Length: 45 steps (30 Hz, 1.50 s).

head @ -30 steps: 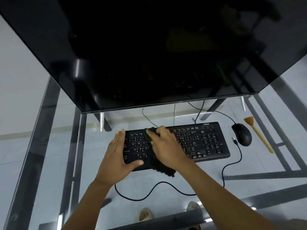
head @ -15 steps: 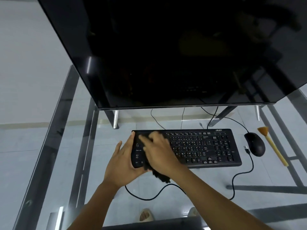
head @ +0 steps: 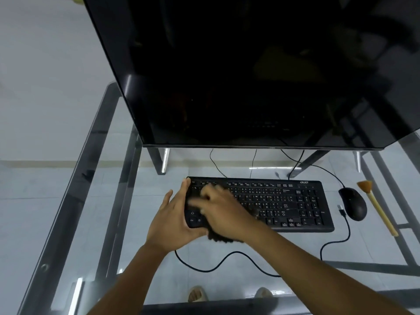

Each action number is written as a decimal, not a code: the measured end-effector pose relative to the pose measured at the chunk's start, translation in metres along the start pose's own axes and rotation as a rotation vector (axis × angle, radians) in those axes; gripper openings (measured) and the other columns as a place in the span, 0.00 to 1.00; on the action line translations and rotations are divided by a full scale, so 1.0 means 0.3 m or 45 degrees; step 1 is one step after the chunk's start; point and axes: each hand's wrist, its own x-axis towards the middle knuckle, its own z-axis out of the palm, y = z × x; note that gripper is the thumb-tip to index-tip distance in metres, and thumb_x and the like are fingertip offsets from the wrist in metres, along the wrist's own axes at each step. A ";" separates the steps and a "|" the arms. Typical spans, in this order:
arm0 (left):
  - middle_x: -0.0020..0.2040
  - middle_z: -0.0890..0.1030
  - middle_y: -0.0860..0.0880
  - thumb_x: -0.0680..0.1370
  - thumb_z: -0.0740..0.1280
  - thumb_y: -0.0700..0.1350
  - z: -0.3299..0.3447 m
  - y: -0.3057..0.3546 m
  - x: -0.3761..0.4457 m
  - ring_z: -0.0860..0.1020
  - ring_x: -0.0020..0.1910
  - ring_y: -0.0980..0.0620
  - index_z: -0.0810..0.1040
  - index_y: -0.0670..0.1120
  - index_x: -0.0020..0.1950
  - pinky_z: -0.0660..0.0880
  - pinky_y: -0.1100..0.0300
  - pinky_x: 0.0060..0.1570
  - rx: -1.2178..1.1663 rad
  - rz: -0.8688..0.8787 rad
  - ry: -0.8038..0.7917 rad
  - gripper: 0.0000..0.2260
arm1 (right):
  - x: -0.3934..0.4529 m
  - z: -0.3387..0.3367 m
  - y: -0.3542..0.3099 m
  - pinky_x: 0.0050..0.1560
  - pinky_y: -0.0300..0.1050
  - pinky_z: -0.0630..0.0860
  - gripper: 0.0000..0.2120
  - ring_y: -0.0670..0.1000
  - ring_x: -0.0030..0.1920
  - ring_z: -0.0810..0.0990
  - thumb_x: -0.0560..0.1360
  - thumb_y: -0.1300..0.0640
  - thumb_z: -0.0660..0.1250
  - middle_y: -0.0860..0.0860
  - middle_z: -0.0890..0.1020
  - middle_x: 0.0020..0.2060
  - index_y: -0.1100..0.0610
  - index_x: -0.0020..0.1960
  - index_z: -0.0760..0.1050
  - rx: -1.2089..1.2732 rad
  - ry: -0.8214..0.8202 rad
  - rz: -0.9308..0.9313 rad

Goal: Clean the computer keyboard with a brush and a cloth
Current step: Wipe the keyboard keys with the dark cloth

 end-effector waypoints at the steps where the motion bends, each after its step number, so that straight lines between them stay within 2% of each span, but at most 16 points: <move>1: 0.76 0.51 0.60 0.63 0.72 0.68 0.008 -0.009 0.002 0.39 0.65 0.81 0.40 0.49 0.78 0.45 0.56 0.75 0.017 0.006 -0.002 0.57 | -0.014 0.008 -0.020 0.48 0.48 0.68 0.21 0.52 0.52 0.68 0.77 0.60 0.64 0.52 0.71 0.54 0.46 0.67 0.70 0.026 -0.097 -0.114; 6: 0.73 0.51 0.61 0.61 0.74 0.68 -0.005 0.012 -0.003 0.34 0.59 0.84 0.41 0.47 0.78 0.44 0.57 0.74 0.002 0.005 0.003 0.59 | 0.036 -0.034 0.045 0.52 0.53 0.72 0.21 0.53 0.52 0.68 0.77 0.60 0.63 0.52 0.71 0.52 0.44 0.67 0.71 0.020 0.105 0.163; 10: 0.76 0.57 0.57 0.64 0.73 0.65 0.008 -0.015 -0.005 0.41 0.68 0.78 0.41 0.47 0.78 0.45 0.56 0.75 0.010 0.030 0.009 0.57 | -0.034 -0.011 -0.017 0.51 0.51 0.72 0.17 0.51 0.50 0.67 0.77 0.60 0.63 0.50 0.70 0.50 0.45 0.63 0.76 0.158 -0.184 -0.188; 11: 0.76 0.57 0.56 0.64 0.73 0.66 0.008 -0.013 -0.005 0.43 0.69 0.76 0.41 0.47 0.78 0.45 0.56 0.75 0.018 0.038 0.012 0.57 | -0.035 -0.020 0.004 0.52 0.50 0.72 0.17 0.50 0.51 0.67 0.78 0.59 0.63 0.48 0.70 0.50 0.45 0.63 0.76 0.181 -0.168 -0.119; 14: 0.74 0.54 0.59 0.61 0.74 0.69 0.004 -0.005 -0.006 0.36 0.64 0.80 0.42 0.47 0.78 0.45 0.55 0.74 0.014 0.039 0.025 0.59 | -0.032 -0.021 0.053 0.55 0.49 0.72 0.17 0.49 0.52 0.67 0.78 0.60 0.63 0.45 0.67 0.49 0.43 0.62 0.77 0.204 0.015 0.104; 18: 0.77 0.58 0.55 0.63 0.69 0.72 0.019 -0.033 0.000 0.55 0.74 0.62 0.40 0.50 0.78 0.47 0.52 0.76 0.055 0.044 -0.001 0.57 | -0.059 -0.008 0.011 0.56 0.47 0.71 0.16 0.49 0.51 0.68 0.77 0.59 0.64 0.46 0.70 0.50 0.44 0.60 0.78 0.273 -0.201 -0.111; 20: 0.78 0.54 0.54 0.63 0.66 0.75 0.026 -0.037 0.002 0.53 0.76 0.60 0.41 0.50 0.78 0.46 0.52 0.76 0.107 0.040 -0.029 0.57 | -0.057 -0.022 0.064 0.57 0.46 0.72 0.16 0.47 0.53 0.68 0.77 0.58 0.64 0.46 0.70 0.50 0.44 0.62 0.77 0.311 -0.049 0.121; 22: 0.79 0.50 0.54 0.62 0.65 0.77 0.027 -0.032 0.004 0.49 0.76 0.61 0.42 0.50 0.78 0.45 0.52 0.76 0.133 0.062 -0.012 0.57 | -0.071 -0.011 0.084 0.57 0.49 0.73 0.19 0.50 0.54 0.69 0.78 0.58 0.63 0.49 0.71 0.53 0.46 0.67 0.73 0.183 0.176 0.323; 26: 0.79 0.50 0.54 0.63 0.65 0.76 0.033 -0.043 0.007 0.49 0.76 0.61 0.43 0.48 0.78 0.46 0.51 0.76 0.124 0.074 0.013 0.56 | -0.114 0.041 0.010 0.51 0.49 0.73 0.22 0.54 0.53 0.70 0.79 0.55 0.60 0.53 0.71 0.57 0.47 0.73 0.63 -0.028 0.072 0.081; 30: 0.78 0.55 0.54 0.62 0.66 0.76 0.031 -0.029 0.007 0.52 0.74 0.63 0.40 0.50 0.78 0.44 0.54 0.76 0.095 0.044 0.017 0.57 | -0.045 0.023 0.105 0.52 0.53 0.74 0.20 0.57 0.53 0.72 0.78 0.57 0.60 0.57 0.73 0.54 0.53 0.70 0.68 0.046 0.453 0.720; 31: 0.77 0.56 0.55 0.62 0.66 0.76 0.031 -0.028 0.007 0.52 0.74 0.64 0.41 0.50 0.78 0.44 0.55 0.76 0.091 0.036 0.026 0.58 | -0.026 0.027 0.078 0.52 0.53 0.74 0.21 0.57 0.53 0.71 0.78 0.57 0.61 0.57 0.73 0.54 0.54 0.71 0.68 0.012 0.480 0.761; 36: 0.78 0.57 0.54 0.62 0.65 0.75 0.039 -0.032 0.002 0.53 0.74 0.64 0.41 0.50 0.78 0.47 0.54 0.76 0.126 0.023 0.046 0.56 | 0.036 0.073 -0.056 0.52 0.47 0.66 0.21 0.56 0.56 0.68 0.80 0.53 0.56 0.54 0.69 0.57 0.48 0.73 0.62 0.106 0.279 0.408; 38: 0.77 0.56 0.57 0.62 0.68 0.73 0.033 -0.015 0.001 0.45 0.71 0.74 0.42 0.52 0.78 0.46 0.55 0.75 0.097 0.016 0.056 0.56 | 0.014 0.058 0.011 0.51 0.47 0.69 0.20 0.55 0.53 0.70 0.80 0.53 0.57 0.53 0.71 0.55 0.46 0.72 0.63 0.039 0.363 0.454; 41: 0.73 0.54 0.61 0.62 0.71 0.71 0.014 0.009 -0.005 0.32 0.59 0.83 0.42 0.51 0.78 0.46 0.57 0.72 0.074 0.005 0.072 0.57 | -0.049 0.021 0.127 0.50 0.47 0.73 0.20 0.55 0.52 0.72 0.80 0.55 0.59 0.55 0.72 0.54 0.49 0.71 0.67 0.023 0.536 0.779; 43: 0.72 0.54 0.62 0.62 0.72 0.70 0.005 0.016 -0.008 0.31 0.57 0.83 0.42 0.50 0.78 0.46 0.57 0.71 0.091 -0.001 0.081 0.57 | -0.060 0.012 0.127 0.53 0.47 0.71 0.19 0.54 0.53 0.71 0.80 0.55 0.58 0.56 0.71 0.55 0.52 0.71 0.67 0.020 0.550 0.942; 45: 0.73 0.54 0.61 0.63 0.72 0.69 0.010 0.010 -0.006 0.34 0.60 0.82 0.43 0.50 0.78 0.46 0.56 0.72 0.095 -0.008 0.060 0.56 | -0.047 0.021 0.050 0.54 0.53 0.74 0.19 0.57 0.53 0.71 0.79 0.58 0.58 0.57 0.71 0.55 0.53 0.70 0.67 0.085 0.488 0.817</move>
